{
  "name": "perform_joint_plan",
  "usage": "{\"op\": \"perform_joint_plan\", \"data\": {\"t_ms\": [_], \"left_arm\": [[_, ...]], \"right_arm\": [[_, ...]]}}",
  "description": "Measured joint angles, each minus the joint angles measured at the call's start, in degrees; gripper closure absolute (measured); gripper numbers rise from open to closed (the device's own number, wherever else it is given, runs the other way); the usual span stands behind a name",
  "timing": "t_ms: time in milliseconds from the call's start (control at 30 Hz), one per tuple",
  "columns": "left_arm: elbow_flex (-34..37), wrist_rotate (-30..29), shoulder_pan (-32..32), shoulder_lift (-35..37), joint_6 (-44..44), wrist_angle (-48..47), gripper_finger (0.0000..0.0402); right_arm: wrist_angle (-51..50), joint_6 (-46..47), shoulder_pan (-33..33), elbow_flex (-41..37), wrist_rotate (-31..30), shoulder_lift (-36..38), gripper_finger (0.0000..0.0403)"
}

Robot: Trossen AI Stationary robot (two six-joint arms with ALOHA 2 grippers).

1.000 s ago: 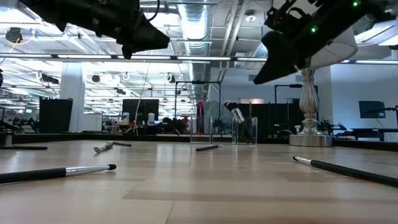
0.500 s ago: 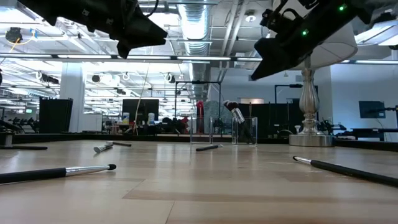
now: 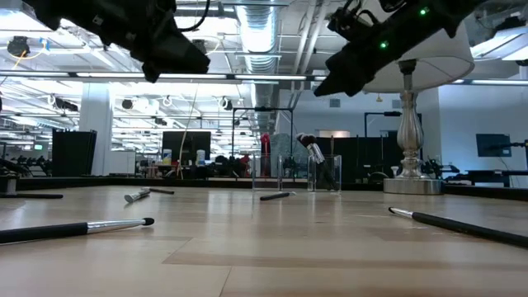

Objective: Put items in baskets/containers
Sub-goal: Put the silver eyeshadow brush into the transparent organizer

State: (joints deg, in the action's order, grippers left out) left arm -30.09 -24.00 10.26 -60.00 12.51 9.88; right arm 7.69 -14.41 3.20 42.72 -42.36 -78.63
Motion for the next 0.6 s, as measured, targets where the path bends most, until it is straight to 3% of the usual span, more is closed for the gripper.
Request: {"op": "perform_joint_plan", "data": {"t_ms": [200,333,600], "left_arm": [[0.0,-7.4,0.0,7.9,3.5,-11.7,0.03],[0.0,-8.2,-0.1,12.1,7.4,-20.5,0.03],[-1.6,-6.3,-2.3,7.1,3.5,-22.4,0.03]], "right_arm": [[4.8,-5.9,-1.8,0.0,0.0,0.0,0.0322],[5.9,-6.6,-3.7,0.0,0.4,0.0,0.0322],[6.5,-6.6,-7.4,0.0,4.1,0.0,0.0322]]}}
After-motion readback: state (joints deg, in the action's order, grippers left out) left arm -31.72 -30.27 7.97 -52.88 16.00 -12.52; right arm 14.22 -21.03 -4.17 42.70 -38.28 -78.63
